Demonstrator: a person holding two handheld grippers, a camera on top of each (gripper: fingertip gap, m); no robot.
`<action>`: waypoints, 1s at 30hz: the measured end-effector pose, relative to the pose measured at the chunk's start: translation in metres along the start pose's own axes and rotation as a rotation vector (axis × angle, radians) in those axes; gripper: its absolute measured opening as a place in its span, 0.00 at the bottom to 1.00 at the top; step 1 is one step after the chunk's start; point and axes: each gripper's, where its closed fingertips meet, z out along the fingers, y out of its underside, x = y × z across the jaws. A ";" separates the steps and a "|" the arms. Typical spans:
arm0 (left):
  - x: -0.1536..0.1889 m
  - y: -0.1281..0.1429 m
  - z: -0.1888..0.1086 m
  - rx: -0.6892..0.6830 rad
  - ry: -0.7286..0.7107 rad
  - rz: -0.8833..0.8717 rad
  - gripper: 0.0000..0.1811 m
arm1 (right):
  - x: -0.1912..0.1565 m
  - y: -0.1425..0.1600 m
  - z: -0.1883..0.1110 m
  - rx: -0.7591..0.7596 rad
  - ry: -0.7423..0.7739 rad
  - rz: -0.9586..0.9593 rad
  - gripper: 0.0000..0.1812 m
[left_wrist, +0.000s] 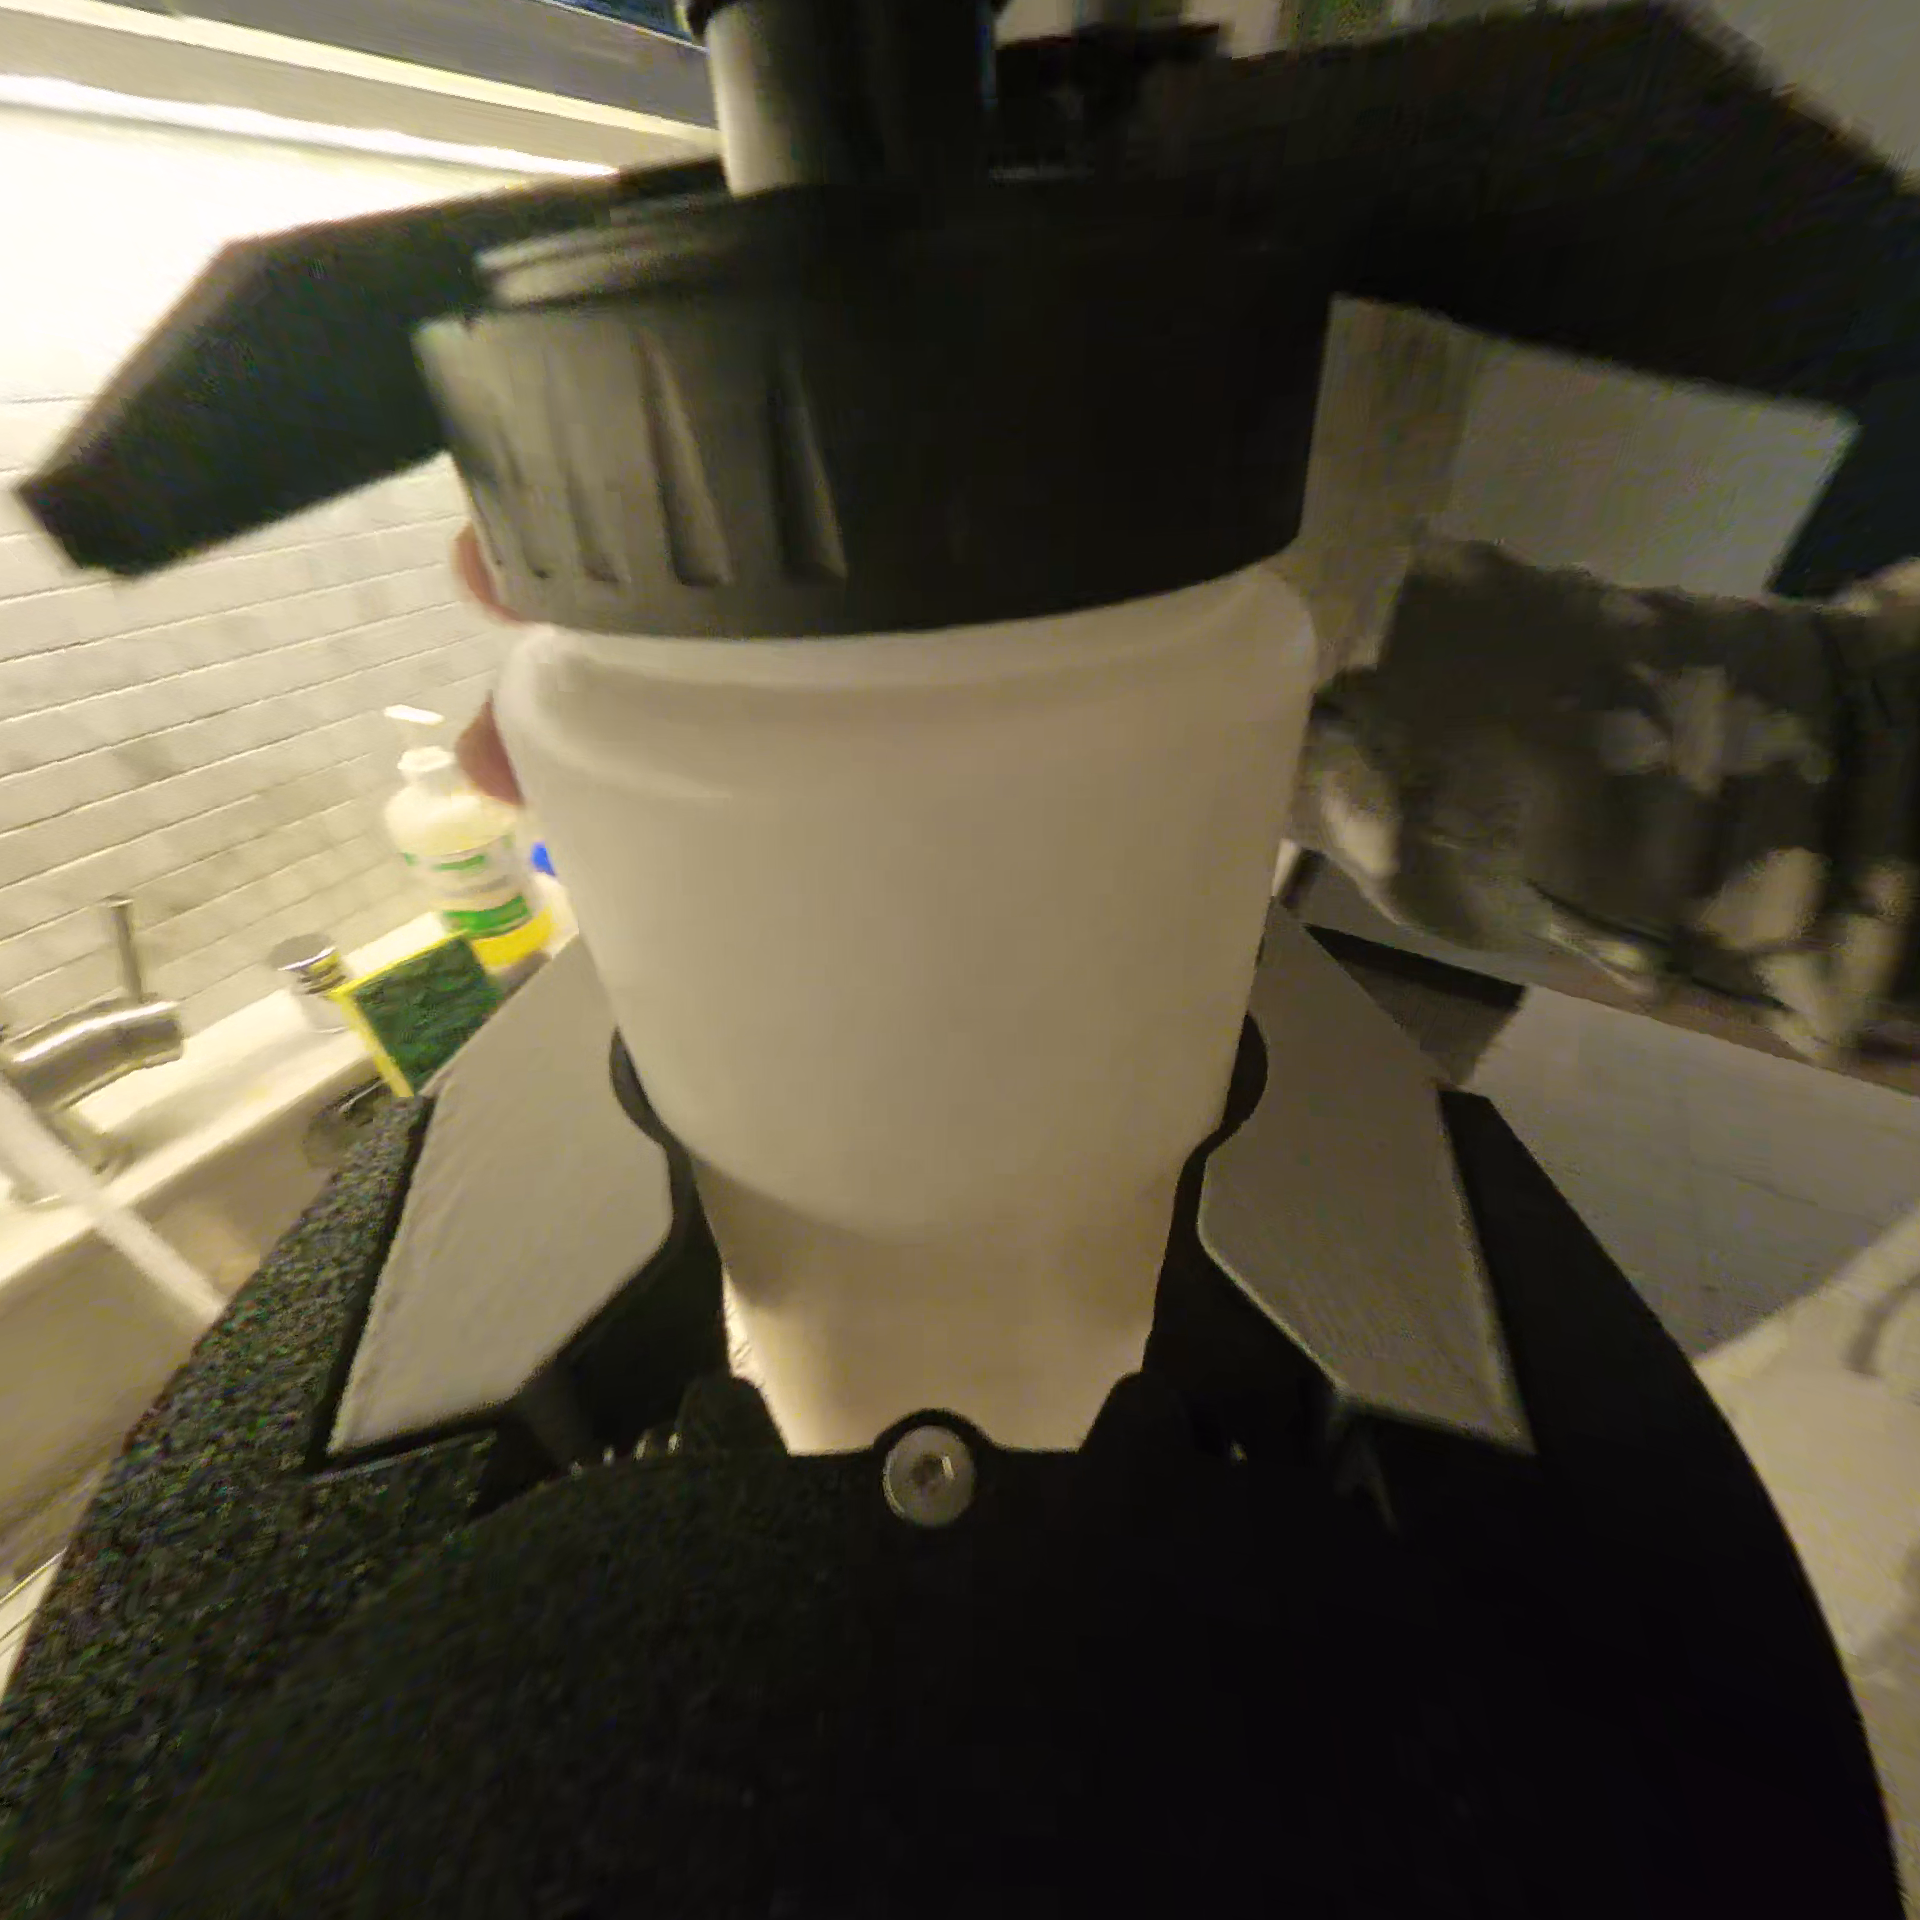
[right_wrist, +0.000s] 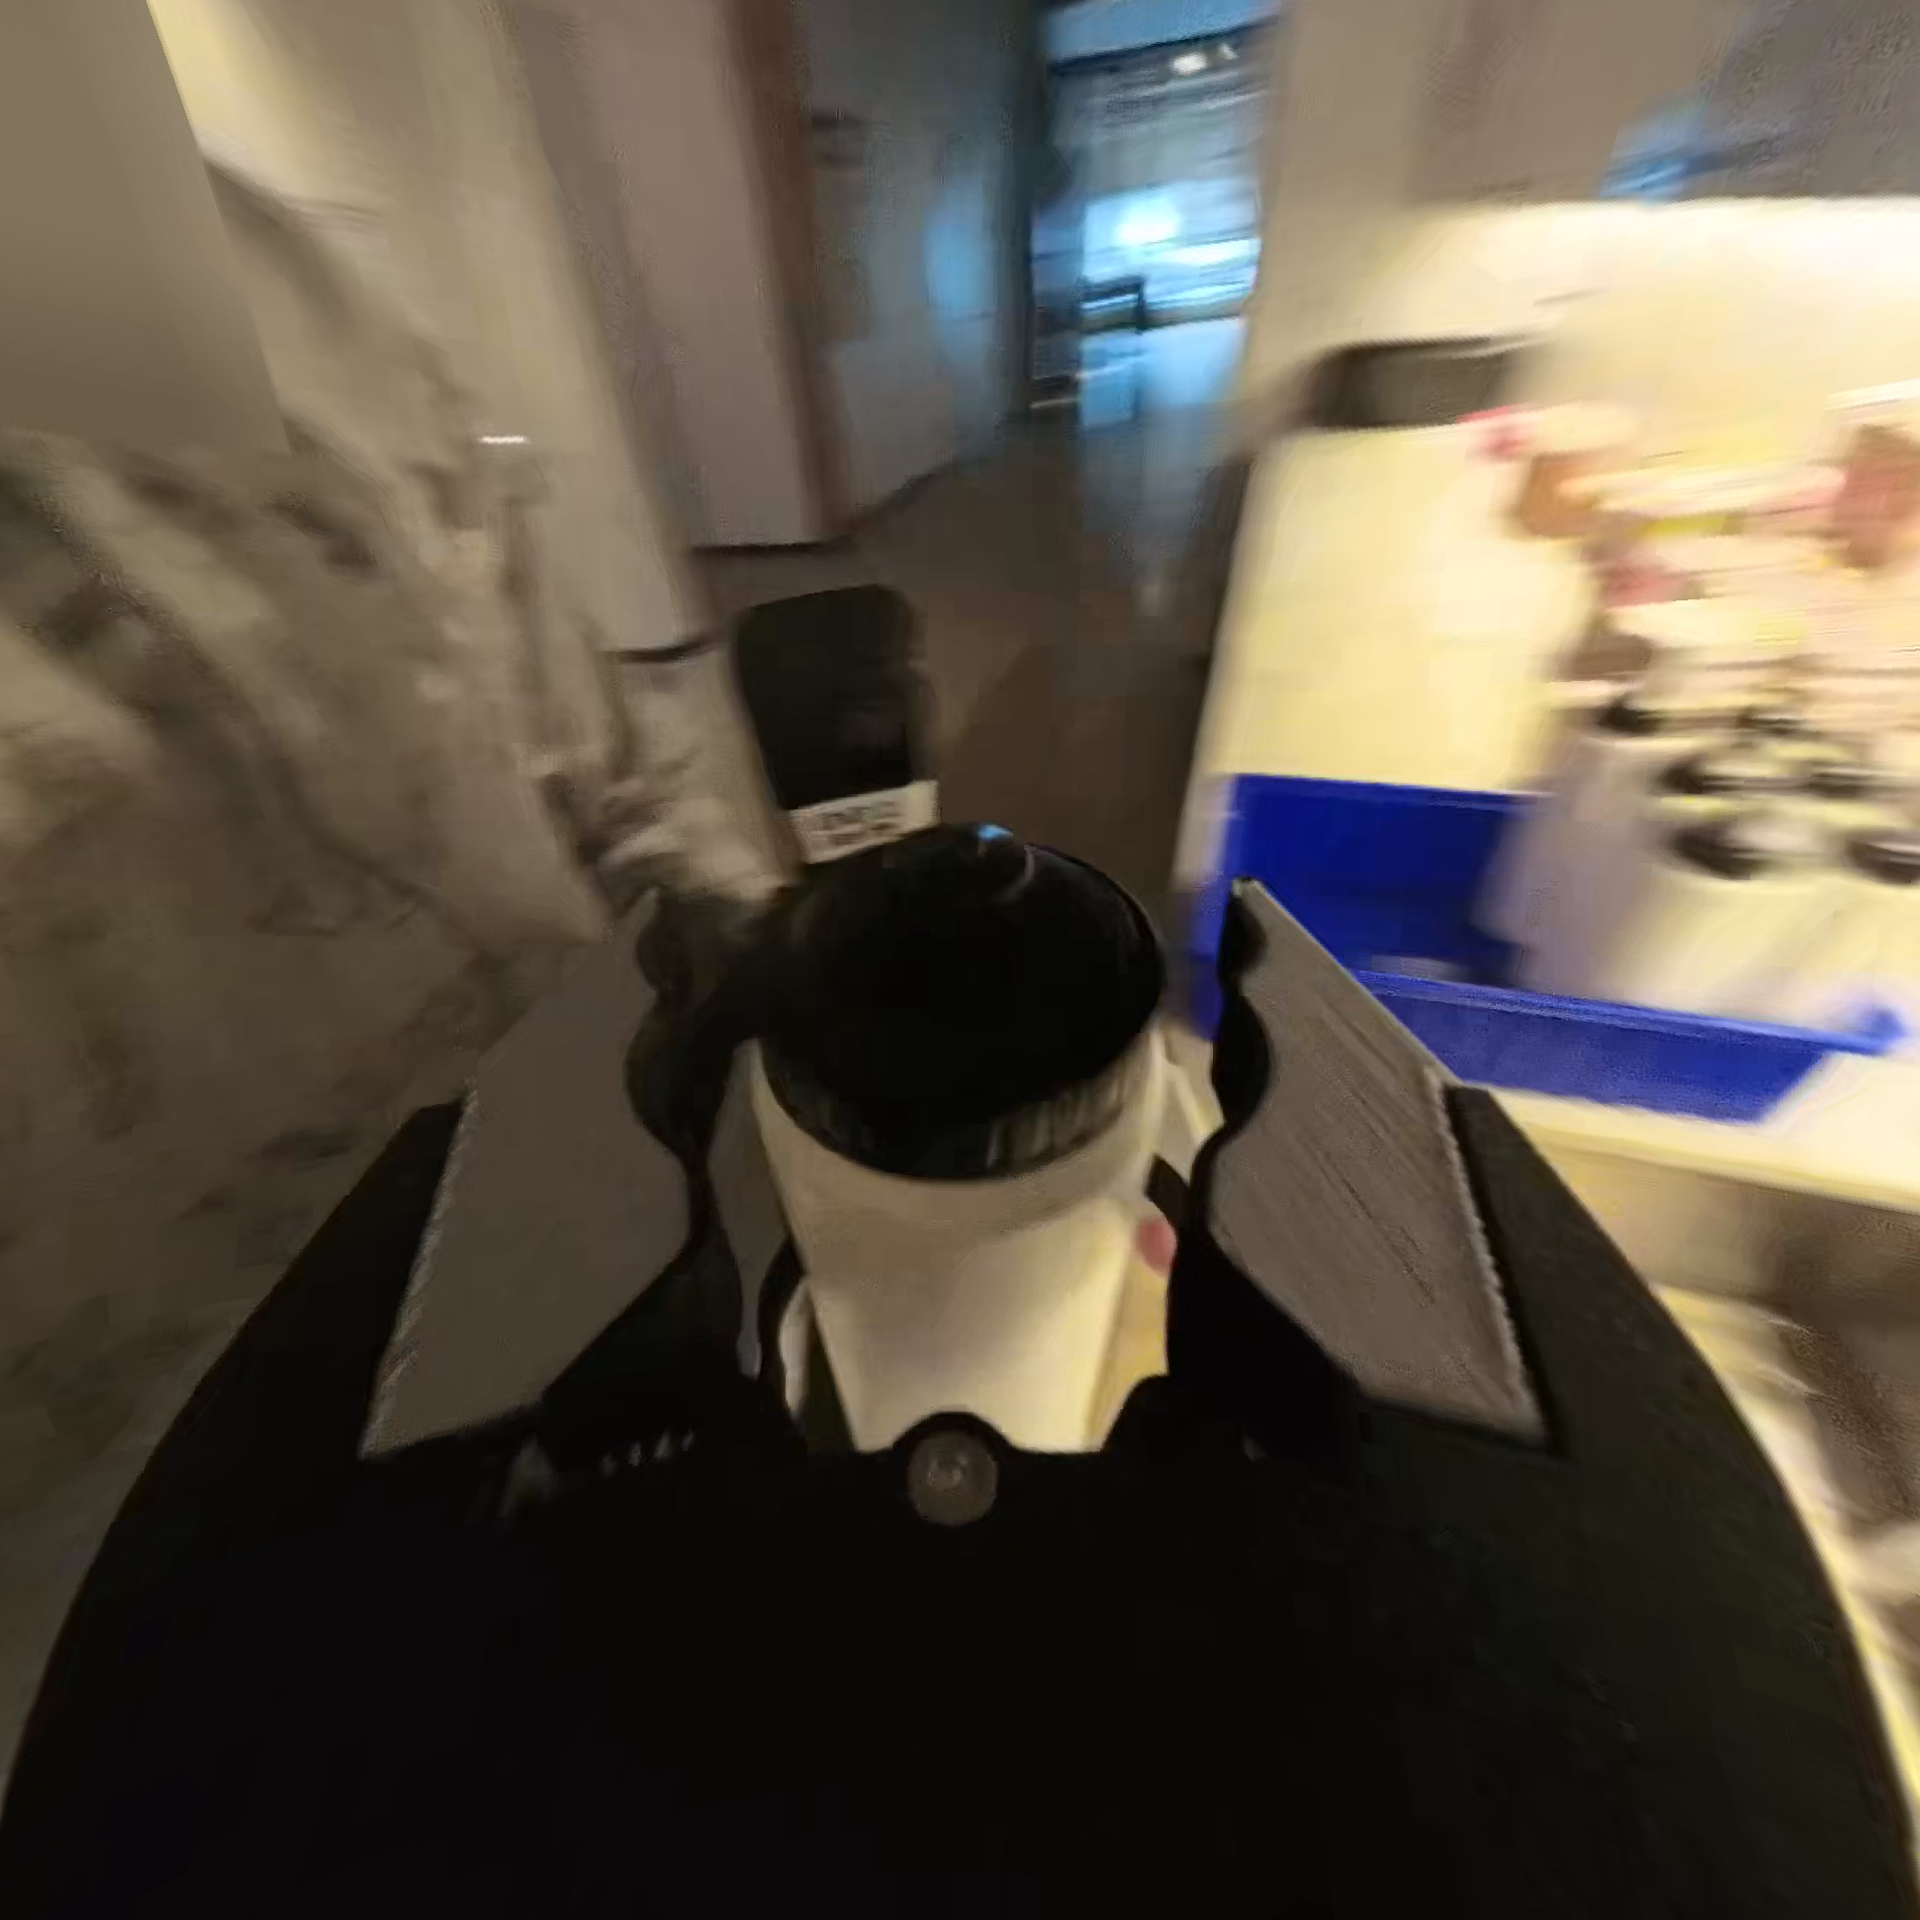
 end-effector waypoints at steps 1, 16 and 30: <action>-0.009 0.000 -0.003 -0.001 -0.043 0.000 0.58 | 0.011 -0.002 -0.002 0.026 0.149 -0.021 0.56; -0.013 -0.002 -0.024 0.009 0.020 0.096 0.59 | -0.011 -0.005 0.011 0.029 -0.121 -0.040 0.41; -0.110 0.009 -0.090 -0.021 -0.131 0.079 0.58 | 0.088 -0.017 0.098 0.123 0.686 0.034 0.43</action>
